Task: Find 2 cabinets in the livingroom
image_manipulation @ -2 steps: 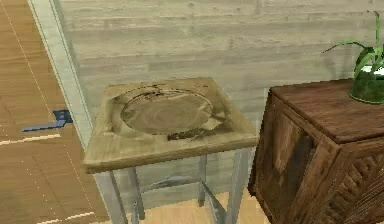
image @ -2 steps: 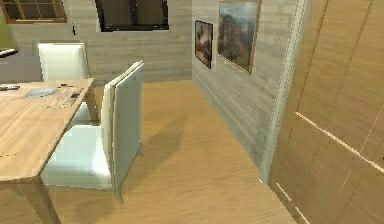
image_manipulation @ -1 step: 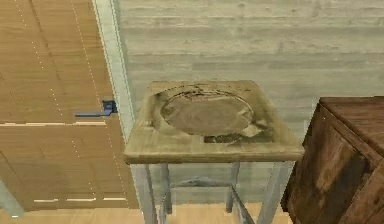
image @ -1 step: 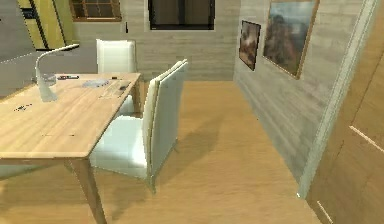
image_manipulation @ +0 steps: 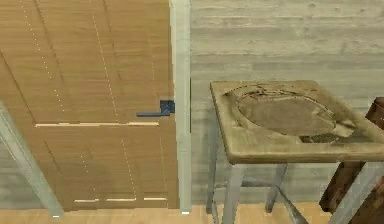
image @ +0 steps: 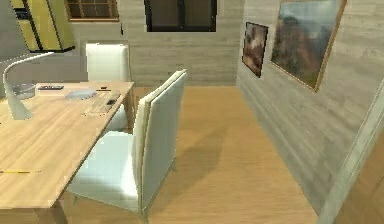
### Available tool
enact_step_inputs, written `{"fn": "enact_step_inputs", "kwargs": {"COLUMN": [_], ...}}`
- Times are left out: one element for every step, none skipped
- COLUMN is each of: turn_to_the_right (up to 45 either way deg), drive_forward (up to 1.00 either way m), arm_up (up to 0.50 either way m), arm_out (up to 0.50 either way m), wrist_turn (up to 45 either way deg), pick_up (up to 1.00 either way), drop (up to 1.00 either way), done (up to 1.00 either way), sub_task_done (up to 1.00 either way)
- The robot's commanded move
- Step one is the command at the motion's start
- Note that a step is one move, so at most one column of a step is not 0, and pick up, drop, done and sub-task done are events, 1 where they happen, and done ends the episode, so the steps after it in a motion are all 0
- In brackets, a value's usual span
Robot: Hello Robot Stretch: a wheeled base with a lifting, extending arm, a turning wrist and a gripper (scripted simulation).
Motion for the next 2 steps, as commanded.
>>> {"fn": "enact_step_inputs", "kwargs": {"turn_to_the_right": [-45.0,-42.0], "drive_forward": [0.0,0.0], "arm_up": [0.0,0.0], "arm_out": [0.0,0.0], "wrist_turn": [0.0,0.0], "pick_up": [0.0,0.0], "drop": [0.0,0.0], "done": [0.0,0.0], "sub_task_done": [0.0,0.0]}}
